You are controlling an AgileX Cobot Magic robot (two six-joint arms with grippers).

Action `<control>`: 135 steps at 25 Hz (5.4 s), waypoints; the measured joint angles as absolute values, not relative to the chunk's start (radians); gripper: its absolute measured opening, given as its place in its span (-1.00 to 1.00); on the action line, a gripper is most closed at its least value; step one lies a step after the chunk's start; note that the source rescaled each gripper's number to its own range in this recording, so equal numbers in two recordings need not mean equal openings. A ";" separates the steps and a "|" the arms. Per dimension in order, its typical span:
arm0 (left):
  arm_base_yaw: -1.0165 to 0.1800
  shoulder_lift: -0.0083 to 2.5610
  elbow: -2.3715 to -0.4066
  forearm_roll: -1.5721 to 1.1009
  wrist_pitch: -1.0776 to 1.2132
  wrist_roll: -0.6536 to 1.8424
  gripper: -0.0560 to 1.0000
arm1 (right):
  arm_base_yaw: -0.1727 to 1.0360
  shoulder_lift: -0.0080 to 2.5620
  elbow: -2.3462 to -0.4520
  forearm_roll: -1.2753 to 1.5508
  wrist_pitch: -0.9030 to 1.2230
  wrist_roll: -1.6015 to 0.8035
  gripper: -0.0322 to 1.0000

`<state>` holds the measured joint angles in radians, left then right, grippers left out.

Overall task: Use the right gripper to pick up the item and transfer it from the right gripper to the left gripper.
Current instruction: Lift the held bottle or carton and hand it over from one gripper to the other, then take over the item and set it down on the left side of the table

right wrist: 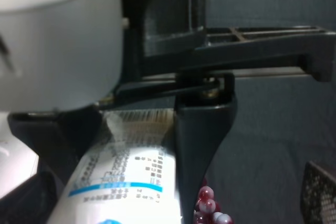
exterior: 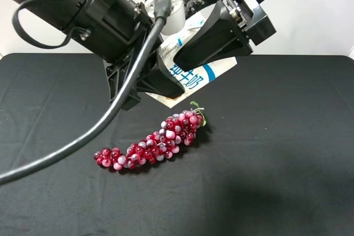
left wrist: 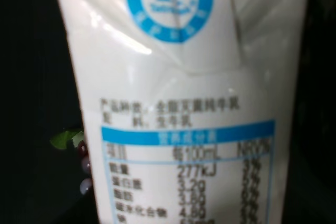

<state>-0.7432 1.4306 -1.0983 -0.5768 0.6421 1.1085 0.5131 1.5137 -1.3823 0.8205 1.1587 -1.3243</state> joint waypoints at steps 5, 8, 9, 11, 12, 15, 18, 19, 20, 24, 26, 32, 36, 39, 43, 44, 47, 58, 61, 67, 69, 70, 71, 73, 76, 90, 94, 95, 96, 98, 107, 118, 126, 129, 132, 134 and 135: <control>-0.743 1.431 -1.098 -0.576 0.642 1.109 -0.88 | 0.513 1.502 -1.382 0.819 1.176 -1.303 0.99; -0.743 1.431 -1.098 -0.576 0.641 1.109 -0.88 | 0.513 1.469 -1.382 0.802 1.188 -1.283 0.99; -0.743 1.431 -1.098 -0.576 0.641 1.109 -0.88 | 0.513 1.456 -1.383 0.791 1.191 -1.275 0.99; -0.743 1.431 -1.098 -0.576 0.641 1.109 -0.89 | 0.513 1.430 -1.384 0.770 1.198 -1.255 0.99; -0.743 1.431 -1.098 -0.576 0.641 1.109 -0.89 | 0.513 1.418 -1.384 0.754 1.203 -1.240 0.99; -0.743 1.431 -1.098 -0.576 0.641 1.109 -0.89 | 0.513 1.381 -1.384 0.686 1.207 -1.188 0.99; -0.743 1.431 -1.098 -0.576 0.641 1.109 -0.89 | 0.513 1.348 -1.384 0.594 1.208 -1.116 0.99; -0.743 1.431 -1.098 -0.576 0.641 1.109 -0.89 | 0.513 1.338 -1.384 0.562 1.209 -1.090 0.99; -0.743 1.431 -1.098 -0.576 0.641 1.109 -0.89 | 0.513 1.330 -1.384 0.531 1.209 -1.069 0.99; -0.743 1.431 -1.098 -0.576 0.641 1.109 -0.89 | 0.513 1.285 -1.384 0.434 1.211 -0.984 0.99; -0.743 1.431 -1.098 -0.576 0.641 1.109 -0.89 | 0.513 1.257 -1.384 0.399 1.213 -0.942 0.99; -0.743 1.431 -1.098 -0.576 0.641 1.109 -0.89 | 0.513 1.168 -1.361 0.297 1.214 -0.750 0.99; -0.743 1.431 -1.098 -0.576 0.641 1.109 -0.89 | 0.513 1.102 -1.303 0.225 1.215 -0.594 0.99; -0.743 1.431 -1.098 -0.576 0.641 1.109 -0.89 | 0.513 1.048 -1.249 0.166 1.215 -0.474 0.99; -0.743 1.431 -1.098 -0.576 0.641 1.109 -0.89 | 0.513 0.988 -1.190 0.110 1.215 -0.367 0.99; -0.743 1.431 -1.098 -0.576 0.641 1.109 -0.89 | 0.513 0.966 -1.167 0.098 1.215 -0.336 0.99; -0.743 1.431 -1.098 -0.576 0.641 1.109 -0.89 | 0.513 0.894 -1.092 0.069 1.214 -0.270 0.99; -0.743 1.431 -1.098 -0.576 0.641 1.109 -0.89 | 0.513 0.460 -0.744 0.057 1.215 -0.144 0.99; -0.743 1.431 -1.098 -0.576 0.641 1.109 -0.89 | 0.513 0.348 -0.685 0.057 1.182 -0.106 0.99; -0.743 1.431 -1.098 -0.575 0.641 1.109 -0.89 | 0.513 0.150 -0.571 0.041 1.080 -0.071 0.99; -0.743 1.431 -1.098 -0.575 0.641 1.109 -0.89 | 0.513 0.093 -0.531 0.033 1.061 -0.071 0.99; -0.743 1.431 -1.098 -0.575 0.641 1.109 -0.89 | 0.513 0.072 -0.516 0.030 1.057 -0.071 0.99; -0.743 1.431 -1.098 -0.575 0.641 1.109 -0.89 | 0.513 0.052 -0.503 0.030 1.052 -0.071 0.99; -0.743 1.431 -1.098 -0.575 0.641 1.109 -0.89 | 0.513 0.032 -0.496 0.028 1.039 -0.071 0.99; -0.743 1.431 -1.098 -0.575 0.641 1.109 -0.89 | 0.513 0.028 -0.495 0.027 1.031 -0.071 0.99; -0.743 1.431 -1.098 -0.568 0.604 1.055 -0.89 | 0.372 0.003 -0.494 0.027 1.028 -0.069 0.99; -0.743 1.430 -1.098 -0.522 0.566 0.941 -0.89 | 0.240 -0.005 -0.494 0.027 1.028 -0.069 0.99; -0.743 1.429 -1.098 -0.504 0.563 0.908 -0.89 | 0.223 -0.005 -0.494 0.027 1.028 -0.069 0.99; -0.743 1.429 -1.098 -0.481 0.563 0.866 -0.89 | 0.208 -0.005 -0.494 0.028 1.028 -0.069 0.99; -0.742 1.428 -1.099 -0.434 0.566 0.771 -0.89 | 0.191 -0.005 -0.494 0.028 1.028 -0.069 0.99; -0.741 1.428 -1.158 -0.088 0.682 0.327 -0.89 | 0.187 -0.005 -0.494 0.030 1.028 -0.069 0.99; -0.704 1.424 -1.215 0.116 0.853 -0.011 -0.89 | 0.187 -0.005 -0.494 0.030 1.028 -0.069 0.99; -0.554 1.421 -1.215 0.121 0.889 -0.030 -0.89 | 0.187 -0.005 -0.494 0.030 1.028 -0.069 0.99; -0.496 1.421 -1.215 0.121 0.889 -0.030 -0.89 | 0.187 -0.005 -0.494 0.030 1.028 -0.069 0.99; -0.442 1.421 -1.215 0.121 0.889 -0.024 -0.89 | 0.187 -0.005 -0.494 0.030 1.028 -0.069 0.99; -0.406 1.421 -1.215 0.121 0.889 -0.012 -0.89 | 0.187 -0.005 -0.494 0.030 1.028 -0.069 0.99; -0.384 1.421 -1.215 0.121 0.889 -0.007 -0.89 | 0.187 -0.005 -0.494 0.030 1.028 -0.069 0.99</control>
